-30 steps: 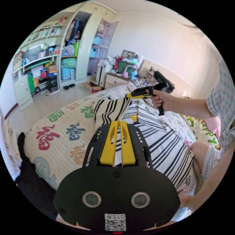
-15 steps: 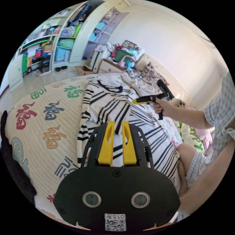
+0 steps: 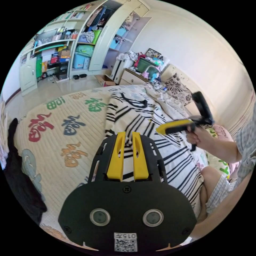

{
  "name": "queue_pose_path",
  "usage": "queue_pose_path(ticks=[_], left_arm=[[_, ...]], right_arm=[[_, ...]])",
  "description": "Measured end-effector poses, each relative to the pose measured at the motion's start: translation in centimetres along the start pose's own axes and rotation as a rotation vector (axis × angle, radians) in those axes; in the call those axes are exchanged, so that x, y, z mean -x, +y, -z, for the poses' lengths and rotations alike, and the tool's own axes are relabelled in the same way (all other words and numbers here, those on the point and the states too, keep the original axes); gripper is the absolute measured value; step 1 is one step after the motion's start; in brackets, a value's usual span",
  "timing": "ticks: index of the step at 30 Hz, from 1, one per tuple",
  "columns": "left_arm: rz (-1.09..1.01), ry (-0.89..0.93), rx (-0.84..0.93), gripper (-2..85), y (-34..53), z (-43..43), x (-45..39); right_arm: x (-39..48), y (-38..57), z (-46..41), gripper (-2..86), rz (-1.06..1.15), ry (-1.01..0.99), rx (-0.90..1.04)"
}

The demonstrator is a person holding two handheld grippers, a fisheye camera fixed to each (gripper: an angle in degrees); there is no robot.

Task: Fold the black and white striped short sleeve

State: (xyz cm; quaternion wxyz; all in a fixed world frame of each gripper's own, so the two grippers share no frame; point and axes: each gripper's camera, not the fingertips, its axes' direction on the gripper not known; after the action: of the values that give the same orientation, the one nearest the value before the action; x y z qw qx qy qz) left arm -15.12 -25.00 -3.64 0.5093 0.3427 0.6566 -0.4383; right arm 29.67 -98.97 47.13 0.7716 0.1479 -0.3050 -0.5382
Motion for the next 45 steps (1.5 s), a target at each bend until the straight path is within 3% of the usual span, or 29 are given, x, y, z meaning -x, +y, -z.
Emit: queue_pose_path(ticks=[4,9,17,22,24,30,34,41,45], left_arm=[[-0.02,-0.08,0.114,6.1,-2.4,-2.9,0.9],[-0.021,-0.174,0.188,2.3,-3.6,-5.7,0.8],[-0.016,-0.215,0.192,0.7,-5.2,-6.9,-0.2],[-0.001,-0.191,0.243,5.6,-6.7,-6.5,0.2],[-0.003,-0.156,0.197,6.1,-7.4,-4.6,0.1],[-0.113,-0.107,0.064,5.6,-13.4,-5.0,-1.1],[-0.135,0.013,0.147,4.3,-17.7,-11.5,-1.7],[-0.155,-0.096,0.313,0.1,-19.1,-17.2,-1.5],[-0.186,-0.032,0.28,3.1,-20.1,-16.3,-1.7]], right_arm=[[4.6,1.3,-2.4,6.5,0.157,0.183,-0.024],[5.0,2.5,-3.5,1.3,0.14,0.276,0.053],[2.5,4.7,-0.4,0.9,0.077,0.166,0.037],[1.3,5.5,1.2,5.8,0.059,0.002,0.147],[0.5,6.0,3.6,6.3,0.049,-0.026,0.102],[-6.5,6.4,10.0,6.6,-0.185,0.278,-0.119],[-9.6,5.7,9.4,4.0,-0.236,0.216,-0.032],[-10.5,7.5,10.3,0.0,-0.238,0.35,0.037],[-12.6,10.1,14.0,3.9,-0.247,0.092,-0.091]])
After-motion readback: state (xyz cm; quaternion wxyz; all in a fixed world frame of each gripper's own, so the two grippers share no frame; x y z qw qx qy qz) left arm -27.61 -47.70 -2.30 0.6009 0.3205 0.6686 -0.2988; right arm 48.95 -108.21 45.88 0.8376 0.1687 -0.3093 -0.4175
